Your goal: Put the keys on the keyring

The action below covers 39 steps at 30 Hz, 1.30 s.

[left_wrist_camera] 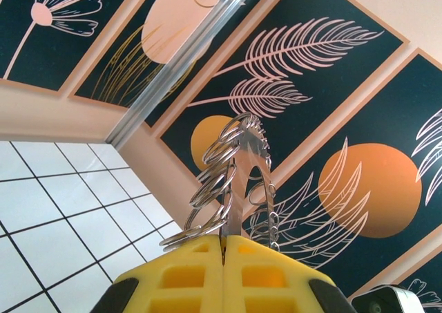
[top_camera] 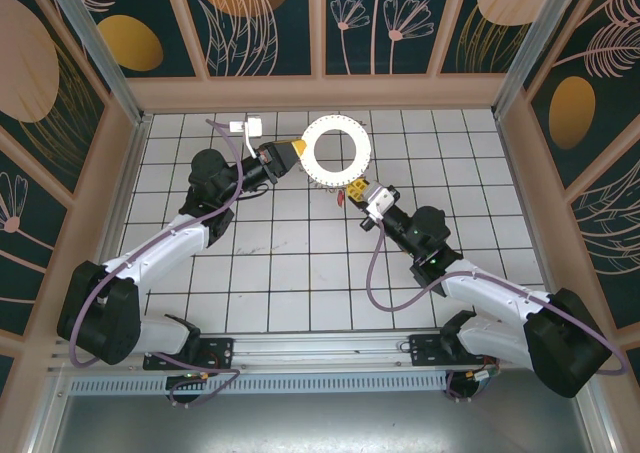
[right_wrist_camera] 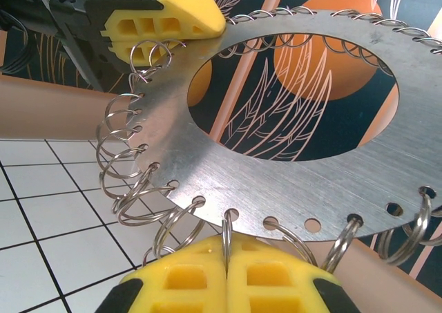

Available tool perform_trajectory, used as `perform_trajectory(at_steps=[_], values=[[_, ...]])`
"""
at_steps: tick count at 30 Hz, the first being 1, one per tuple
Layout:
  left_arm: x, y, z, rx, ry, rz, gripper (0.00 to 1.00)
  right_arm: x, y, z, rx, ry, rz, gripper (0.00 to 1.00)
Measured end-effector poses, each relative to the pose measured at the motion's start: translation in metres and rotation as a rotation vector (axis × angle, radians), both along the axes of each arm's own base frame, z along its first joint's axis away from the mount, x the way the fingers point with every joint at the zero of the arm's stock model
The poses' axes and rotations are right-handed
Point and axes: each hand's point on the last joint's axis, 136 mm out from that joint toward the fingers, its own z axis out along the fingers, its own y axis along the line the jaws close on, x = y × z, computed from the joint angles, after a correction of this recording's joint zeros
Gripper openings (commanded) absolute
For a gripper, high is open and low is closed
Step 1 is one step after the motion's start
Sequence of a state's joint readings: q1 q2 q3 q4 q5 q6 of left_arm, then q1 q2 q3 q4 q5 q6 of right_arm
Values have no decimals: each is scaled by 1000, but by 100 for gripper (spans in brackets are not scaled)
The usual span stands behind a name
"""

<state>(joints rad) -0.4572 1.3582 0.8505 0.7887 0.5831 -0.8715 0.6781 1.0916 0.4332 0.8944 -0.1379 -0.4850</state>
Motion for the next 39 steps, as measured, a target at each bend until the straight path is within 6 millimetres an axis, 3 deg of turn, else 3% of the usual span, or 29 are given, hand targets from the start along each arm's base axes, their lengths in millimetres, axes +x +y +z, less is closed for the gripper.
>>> perform_trajectory(at_steps=[4,11,22,24,30,39], values=[[7,5,-9,-13,45,45,3,2,-1,-2,0,9,-13,0],[16,14,-46,-44,219,126,5,3,0,-11,1,63,-8,0],[29,13,-91,-80,425,146,30,17,-1,-40,-19,209,9,0],[29,13,-102,-77,457,148,30,20,-3,-45,-24,239,11,0],[30,12,-130,-66,543,155,49,29,-8,-52,-23,316,19,0],[21,16,-194,-19,685,176,54,39,-10,-84,-97,473,65,0]])
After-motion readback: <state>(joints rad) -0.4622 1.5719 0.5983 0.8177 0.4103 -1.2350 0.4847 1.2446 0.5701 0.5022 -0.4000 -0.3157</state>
